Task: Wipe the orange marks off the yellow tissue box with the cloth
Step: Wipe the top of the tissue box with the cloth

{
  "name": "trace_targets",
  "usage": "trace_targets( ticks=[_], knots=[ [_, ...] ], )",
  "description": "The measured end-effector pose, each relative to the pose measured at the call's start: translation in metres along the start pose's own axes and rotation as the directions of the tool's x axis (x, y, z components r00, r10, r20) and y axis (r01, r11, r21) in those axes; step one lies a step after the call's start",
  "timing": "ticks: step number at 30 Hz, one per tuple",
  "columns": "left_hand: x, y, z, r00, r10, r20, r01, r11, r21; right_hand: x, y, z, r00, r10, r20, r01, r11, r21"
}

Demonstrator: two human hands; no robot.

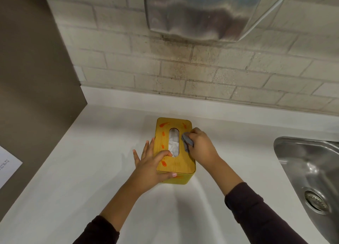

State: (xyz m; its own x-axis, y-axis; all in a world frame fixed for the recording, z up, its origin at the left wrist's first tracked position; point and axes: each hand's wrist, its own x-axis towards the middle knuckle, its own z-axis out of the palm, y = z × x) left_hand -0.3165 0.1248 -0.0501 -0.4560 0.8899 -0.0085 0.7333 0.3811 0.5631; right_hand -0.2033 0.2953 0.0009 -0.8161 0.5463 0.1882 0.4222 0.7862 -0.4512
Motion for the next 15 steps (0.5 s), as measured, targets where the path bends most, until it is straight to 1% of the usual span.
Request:
trace_targets(
  ticks=[4,7,11,15],
  knots=[
    [-0.001,0.001,0.0,1.0,-0.001,0.01,0.001,1.0,0.0,-0.023,-0.002,0.004,0.998,-0.058,0.029,0.057,0.998,0.03],
    [-0.001,0.001,-0.001,1.0,-0.001,0.022,0.001,1.0,-0.013,-0.031,0.007,-0.005,0.998,-0.048,0.04,0.047,0.999,0.027],
    [0.0,0.0,-0.001,0.999,-0.007,0.034,0.008,1.0,-0.011,-0.013,0.008,-0.004,1.0,0.012,0.012,-0.011,0.999,-0.047],
    [0.0,-0.001,0.0,1.0,-0.01,0.026,0.01,1.0,0.0,-0.007,0.006,0.003,1.0,-0.006,0.015,0.008,0.994,-0.11]
  ],
)
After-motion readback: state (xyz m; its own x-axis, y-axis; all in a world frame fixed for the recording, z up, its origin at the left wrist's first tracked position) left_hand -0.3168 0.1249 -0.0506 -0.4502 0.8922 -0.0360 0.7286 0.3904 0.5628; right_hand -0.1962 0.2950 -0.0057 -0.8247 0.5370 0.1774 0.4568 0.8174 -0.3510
